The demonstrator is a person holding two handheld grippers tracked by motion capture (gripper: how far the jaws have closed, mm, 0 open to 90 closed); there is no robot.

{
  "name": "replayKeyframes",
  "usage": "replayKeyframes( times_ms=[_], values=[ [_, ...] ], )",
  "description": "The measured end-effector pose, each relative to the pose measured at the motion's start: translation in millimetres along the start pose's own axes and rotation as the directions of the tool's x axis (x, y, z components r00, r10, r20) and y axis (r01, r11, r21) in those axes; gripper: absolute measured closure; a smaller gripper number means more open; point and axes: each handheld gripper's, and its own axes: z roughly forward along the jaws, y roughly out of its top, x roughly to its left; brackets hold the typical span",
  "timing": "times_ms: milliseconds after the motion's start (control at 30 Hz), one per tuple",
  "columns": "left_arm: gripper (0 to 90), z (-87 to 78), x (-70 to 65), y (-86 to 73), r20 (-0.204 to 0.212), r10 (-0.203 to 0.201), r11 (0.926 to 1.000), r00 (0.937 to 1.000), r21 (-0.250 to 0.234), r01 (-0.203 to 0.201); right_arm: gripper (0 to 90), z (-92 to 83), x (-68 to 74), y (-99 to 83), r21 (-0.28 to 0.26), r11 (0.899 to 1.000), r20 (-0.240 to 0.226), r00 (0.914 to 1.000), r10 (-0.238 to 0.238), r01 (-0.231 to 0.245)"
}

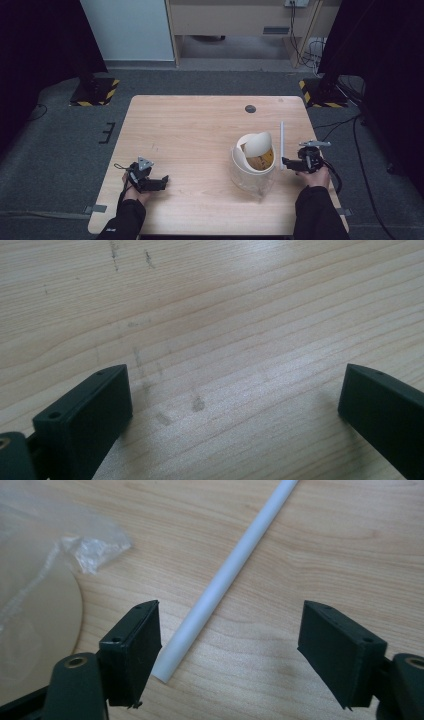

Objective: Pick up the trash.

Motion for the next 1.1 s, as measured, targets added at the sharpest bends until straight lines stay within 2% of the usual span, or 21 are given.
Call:
replayKeyframes(
  times_ms=[167,333,733,833,867,1067,1100],
  values=[
    [0.1,0.1,-0.1,0.2,-0.001,-0.001,1.0000,1.0000,0.001,0.001,33.3,5.6,1.7,1.4,0.022,1.000,-0.009,0.9998,-0.019,0.019],
    [0.1,0.1,-0.3,0.5,-0.002,-0.002,1.0000,1.0000,0.003,0.002,37.6,15.0,10.0,8.4,0.034,0.998,-0.005,0.9987,-0.050,0.050],
    [0.2,0.6,-0.8,1.7,-0.005,-0.007,0.9999,1.0000,0.009,0.007,46.1,23.6,12.8,10.5,0.072,0.996,0.016,0.9982,-0.057,0.056],
    [1.1,0.2,-0.4,2.1,-0.006,-0.007,0.9999,1.0000,0.011,0.007,50.1,23.1,11.3,9.4,0.084,0.995,0.028,0.9985,-0.047,0.045],
    [1.8,-0.4,-0.3,2.9,-0.006,-0.010,0.9998,0.9999,0.018,0.010,54.7,22.7,10.4,9.0,0.100,0.995,0.037,0.9987,-0.033,0.029],
    [4.8,-2.1,0.7,4.6,-0.002,-0.028,0.9992,0.9996,0.027,0.028,63.9,21.1,8.8,8.5,0.111,0.993,0.050,0.9981,-0.035,0.030],
    [5.1,-2.3,0.5,4.8,-0.003,-0.029,0.9991,0.9996,0.029,0.029,68.6,20.0,8.4,8.5,0.120,0.992,0.056,0.9977,-0.038,0.031]
  ],
)
